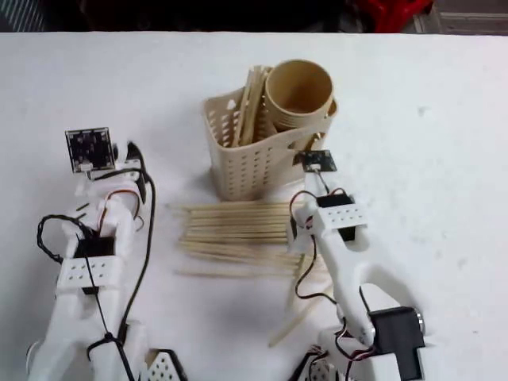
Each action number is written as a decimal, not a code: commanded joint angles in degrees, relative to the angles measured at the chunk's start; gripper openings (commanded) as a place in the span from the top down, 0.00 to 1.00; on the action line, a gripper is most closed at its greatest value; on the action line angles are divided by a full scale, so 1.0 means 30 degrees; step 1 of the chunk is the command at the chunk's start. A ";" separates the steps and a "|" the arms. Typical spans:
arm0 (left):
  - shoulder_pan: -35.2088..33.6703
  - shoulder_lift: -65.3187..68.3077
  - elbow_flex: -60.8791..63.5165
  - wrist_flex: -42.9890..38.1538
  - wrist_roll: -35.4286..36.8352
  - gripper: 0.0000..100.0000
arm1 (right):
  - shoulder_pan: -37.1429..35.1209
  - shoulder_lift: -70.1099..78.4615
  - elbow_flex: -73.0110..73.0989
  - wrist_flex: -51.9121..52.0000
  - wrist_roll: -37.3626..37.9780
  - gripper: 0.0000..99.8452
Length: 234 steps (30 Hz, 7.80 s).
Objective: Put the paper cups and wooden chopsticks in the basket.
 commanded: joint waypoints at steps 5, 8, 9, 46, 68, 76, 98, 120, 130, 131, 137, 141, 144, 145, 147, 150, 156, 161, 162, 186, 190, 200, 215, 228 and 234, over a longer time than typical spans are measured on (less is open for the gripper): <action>0.0337 -0.0366 -0.0088 -0.0527 -0.0147 0.90 | 0.1538 -0.0161 -0.1084 -0.0161 -0.0147 0.98; 0.0337 -0.0366 -0.0088 -0.0527 -0.0147 0.90 | 0.2330 -0.1275 -0.1319 0.0366 -0.0176 0.98; 0.0337 -0.0366 -0.0088 -0.0557 -0.0147 0.90 | 0.2564 -0.2037 -0.1319 0.0689 -0.0176 0.98; 0.0366 -0.0366 -0.0088 -0.0557 -0.0147 0.90 | -0.4264 -0.4879 -1.2894 -0.9538 -0.0967 0.98; 0.0454 -0.0513 -0.0234 0.0147 -0.0147 0.90 | -0.1421 -0.9538 -1.2806 0.3853 -0.0791 0.96; 0.1656 -0.2212 -0.7766 1.6850 -0.3546 0.90 | 0.6139 -1.1619 -1.2366 1.0740 0.4923 0.96; 1.4608 -0.2212 -1.2015 2.9421 -1.0520 0.90 | 1.0007 -1.1648 0.3165 0.8190 1.4886 0.96; 0.2183 -0.2183 -0.4952 1.9106 -1.2044 0.89 | 0.4674 -1.1619 0.4835 0.6842 3.4608 0.81; 0.2007 -0.2212 -0.3370 1.7700 -1.1985 0.89 | 0.4674 -1.0681 0.7941 0.2095 3.6982 0.80; 0.2007 -0.2212 -0.3194 1.7524 -1.1956 0.89 | 0.4674 -1.0564 0.8117 0.1714 3.6982 0.80; 0.2007 -0.2242 -0.2784 1.7172 -1.1106 0.89 | 0.4527 -0.9802 0.9260 -0.0308 3.6982 0.95; 0.2007 -0.2242 -0.2784 1.7172 -1.1077 0.89 | 0.4703 -0.9802 0.9289 -0.0425 3.5692 0.98; 0.2007 -0.2242 -0.2784 1.7172 -1.1077 0.89 | 0.4674 -0.9802 0.9026 -0.0396 3.3729 0.98; 0.2007 -0.2242 -0.2784 1.7172 -1.1077 0.89 | 0.4674 -0.9832 0.8967 -0.0366 3.3465 0.98; 0.2007 -0.2242 -0.2784 1.7143 -1.1077 0.89 | 0.4674 -0.9832 0.8967 -0.0366 3.3260 0.98; 0.1978 -0.2242 -0.2637 1.6703 -1.1048 0.89 | 0.4674 -1.0183 0.8615 -0.0220 3.2850 0.98; 0.1978 -0.2212 -0.2256 1.5766 -1.0110 0.89 | 0.4205 -1.3875 0.6066 0.3590 2.9216 0.98; 0.1714 -0.2242 -0.2256 1.5707 -0.9201 0.89 | 0.2418 -1.8505 0.3927 0.7311 2.4381 0.98; 0.1392 -0.2330 -0.2286 1.5678 -0.8879 0.89 | 0.1919 -1.9443 0.3487 0.7868 2.3326 0.98; -0.0718 -0.2359 -0.0615 1.2308 -0.6505 0.89 | -0.4791 -0.5582 -1.5092 -0.5963 0.0703 0.98; -0.0718 -0.2359 -0.0615 1.2308 -0.6505 0.89 | -0.5377 -0.4000 -1.5004 -0.6403 0.0674 0.98; -0.0718 -0.2271 -0.0586 1.2308 -0.6505 0.89 | -0.5289 -0.4117 -1.0960 -1.0418 0.0791 0.98; -0.0689 -0.2242 -0.0586 1.2308 -0.6505 0.89 | -0.5260 -0.5319 -1.0491 -0.7194 0.0791 0.82; -0.0747 -0.2359 -0.0410 1.2308 -0.6476 0.90 | -0.2300 -1.3172 -1.0403 0.6520 0.2549 0.98; -0.0806 -0.2359 -0.0440 1.2308 -0.6505 0.90 | 0.0806 -1.5429 -0.7707 0.8952 0.4601 0.98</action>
